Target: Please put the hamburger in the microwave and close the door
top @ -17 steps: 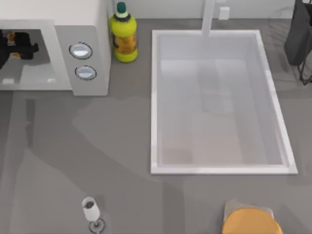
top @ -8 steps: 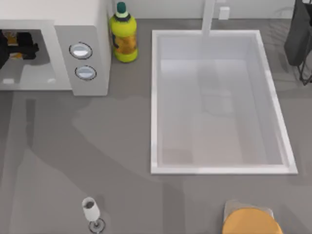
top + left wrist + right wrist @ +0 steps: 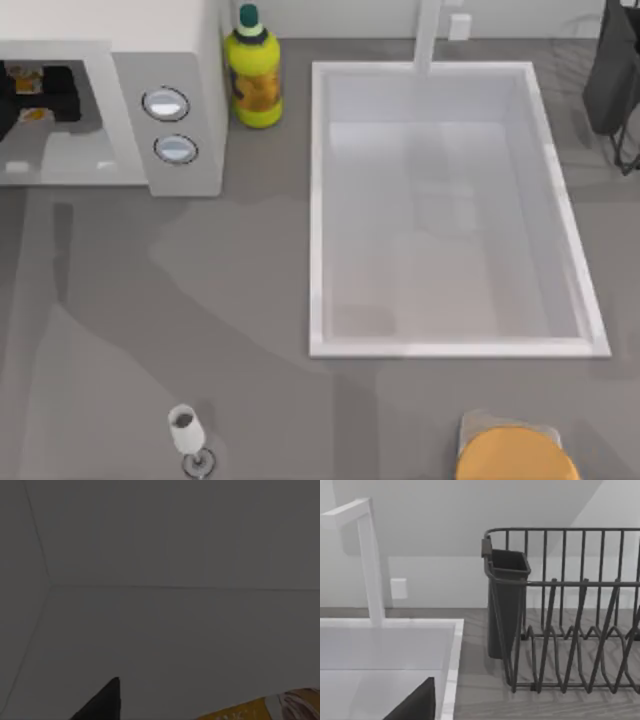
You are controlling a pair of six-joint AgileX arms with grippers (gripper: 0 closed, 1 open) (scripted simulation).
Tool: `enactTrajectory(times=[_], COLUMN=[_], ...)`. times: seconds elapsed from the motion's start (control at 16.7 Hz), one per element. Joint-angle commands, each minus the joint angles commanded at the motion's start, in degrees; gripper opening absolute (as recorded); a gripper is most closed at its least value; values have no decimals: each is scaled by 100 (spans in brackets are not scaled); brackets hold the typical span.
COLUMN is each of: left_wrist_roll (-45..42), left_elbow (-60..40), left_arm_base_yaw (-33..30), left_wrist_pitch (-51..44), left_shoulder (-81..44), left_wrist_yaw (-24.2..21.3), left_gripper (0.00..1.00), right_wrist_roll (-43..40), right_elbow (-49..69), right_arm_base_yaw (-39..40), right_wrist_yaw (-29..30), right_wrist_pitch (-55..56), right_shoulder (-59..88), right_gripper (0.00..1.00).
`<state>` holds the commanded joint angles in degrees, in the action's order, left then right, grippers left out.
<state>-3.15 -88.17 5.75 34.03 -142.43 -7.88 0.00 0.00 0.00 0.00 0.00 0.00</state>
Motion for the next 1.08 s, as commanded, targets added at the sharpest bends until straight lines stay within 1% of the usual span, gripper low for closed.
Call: enactTrajectory(times=[0.06, 0.18, 0.36, 0.54, 0.96, 1.08], left_wrist_roll=[0, 2, 14, 8, -178, -230], left_elbow=[1387, 1460, 1992, 2956, 5631, 6151], left_arm_base_yaw=[172, 176, 245, 395, 784, 872], left_wrist_pitch=[507, 548, 816, 1256, 2511, 2793], left_shoulder=[907, 975, 1321, 1793, 3091, 3356], left_wrist_yaw=[-1, -21, -119, -248, -566, -628], left_gripper=[100, 100, 100, 100, 100, 100], right_wrist_roll=[0, 0, 0, 0, 0, 0], right_elbow=[0, 0, 0, 0, 0, 0], right_arm_base_yaw=[0, 0, 0, 0, 0, 0], right_wrist_yaw=[0, 0, 0, 0, 0, 0], right_wrist_pitch=[0, 0, 0, 0, 0, 0], right_shoulder=[0, 0, 0, 0, 0, 0], right_gripper=[100, 100, 100, 100, 100, 100])
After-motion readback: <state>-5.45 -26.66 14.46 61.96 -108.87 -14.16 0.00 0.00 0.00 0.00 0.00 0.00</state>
